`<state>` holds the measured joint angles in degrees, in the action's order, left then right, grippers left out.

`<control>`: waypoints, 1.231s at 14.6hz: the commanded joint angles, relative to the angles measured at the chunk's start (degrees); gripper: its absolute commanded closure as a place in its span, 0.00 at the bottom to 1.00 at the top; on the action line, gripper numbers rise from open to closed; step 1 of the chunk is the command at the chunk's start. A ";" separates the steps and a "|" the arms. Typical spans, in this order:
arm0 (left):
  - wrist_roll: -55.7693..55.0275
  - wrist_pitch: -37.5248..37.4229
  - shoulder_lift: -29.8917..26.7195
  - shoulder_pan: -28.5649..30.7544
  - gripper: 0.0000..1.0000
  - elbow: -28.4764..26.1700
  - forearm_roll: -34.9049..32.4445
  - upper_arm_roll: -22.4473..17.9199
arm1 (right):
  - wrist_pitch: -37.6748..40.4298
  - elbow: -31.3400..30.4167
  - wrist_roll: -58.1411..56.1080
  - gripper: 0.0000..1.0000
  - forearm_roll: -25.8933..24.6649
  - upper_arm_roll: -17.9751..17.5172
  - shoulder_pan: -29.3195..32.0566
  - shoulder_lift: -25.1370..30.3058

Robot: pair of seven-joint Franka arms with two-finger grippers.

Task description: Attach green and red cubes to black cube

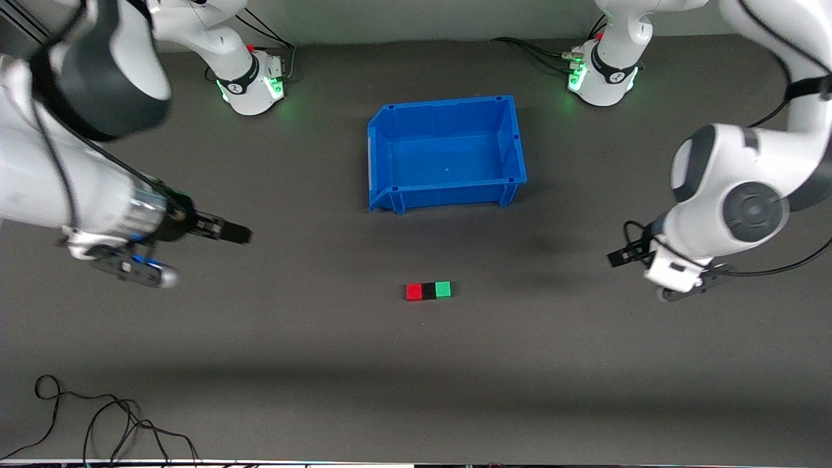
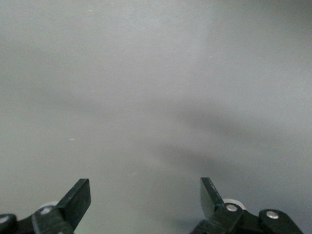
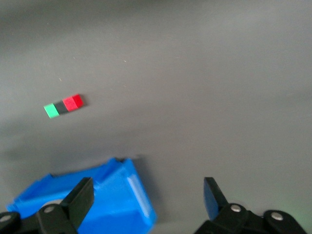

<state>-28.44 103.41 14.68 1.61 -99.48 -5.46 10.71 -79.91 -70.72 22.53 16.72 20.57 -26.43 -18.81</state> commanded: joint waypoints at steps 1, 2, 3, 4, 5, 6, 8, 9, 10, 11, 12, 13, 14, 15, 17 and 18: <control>5.15 -3.28 -5.18 3.12 0.00 -0.05 1.41 0.45 | 1.42 -3.90 -13.70 0.00 -3.53 4.64 -0.55 4.56; 7.06 -7.13 -5.01 5.14 0.00 3.47 2.37 0.54 | 1.42 -3.90 -16.62 0.00 -4.85 5.35 -0.55 4.65; 11.26 -9.87 -5.18 8.03 0.00 6.11 5.17 0.45 | 1.42 -3.90 -17.43 0.00 -5.29 5.97 -0.47 4.66; 14.26 -12.07 -5.71 11.36 0.00 6.92 8.85 0.63 | 1.34 -3.99 -17.44 0.00 -5.21 6.15 -0.38 4.66; 17.42 -12.70 -7.36 12.79 0.00 6.49 10.02 0.54 | 1.34 -4.34 -17.44 0.00 -5.30 5.97 0.15 4.83; 21.11 -12.44 -8.51 13.15 0.00 5.62 10.03 0.45 | 1.34 -4.43 -17.44 0.00 -5.30 5.02 1.89 5.18; 29.28 -12.09 -9.31 12.98 0.00 6.66 8.02 0.36 | 1.25 -5.13 -17.44 0.00 -5.39 -0.24 7.06 6.14; 30.28 -12.35 -9.40 12.72 0.00 7.45 4.53 0.54 | 0.99 -6.00 -17.44 0.00 -5.56 -3.66 10.23 6.93; 30.11 -11.92 -9.84 12.89 0.00 7.46 3.45 0.54 | 0.46 -6.88 -17.44 0.00 -6.52 -7.00 13.04 7.90; 30.02 -11.83 -10.02 13.15 0.00 7.72 3.52 0.36 | -0.59 -8.11 -17.35 0.00 -8.36 -10.17 15.33 8.86; 30.11 -11.39 -10.10 13.42 0.00 7.89 3.52 0.36 | -1.90 -9.95 -17.43 0.00 -9.85 -13.33 17.62 10.27; 30.28 -11.39 -9.76 13.33 0.00 8.33 3.61 0.36 | -4.09 -12.40 -17.52 0.00 -10.91 -15.36 18.95 11.85; 30.11 -11.39 -8.80 13.16 0.00 9.38 3.61 0.45 | -6.98 -15.82 -18.05 0.00 -11.45 -16.34 20.00 13.86; 31.15 -12.00 -7.05 12.90 0.00 11.13 2.39 0.45 | -9.97 -18.82 -19.53 0.00 -11.62 -16.53 20.19 15.80; 30.20 -11.74 -6.77 12.80 0.00 11.85 0.72 0.54 | -12.98 -20.87 -22.78 0.00 -14.33 -16.53 20.02 17.13; 30.29 -11.65 -6.85 13.24 0.00 11.85 0.71 0.45 | -13.34 -20.87 -23.58 0.00 -16.35 -16.53 20.01 17.31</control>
<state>1.29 92.11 6.72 14.95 -89.78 -3.36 11.27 -90.37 -87.20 2.08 4.02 5.10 -7.21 -5.07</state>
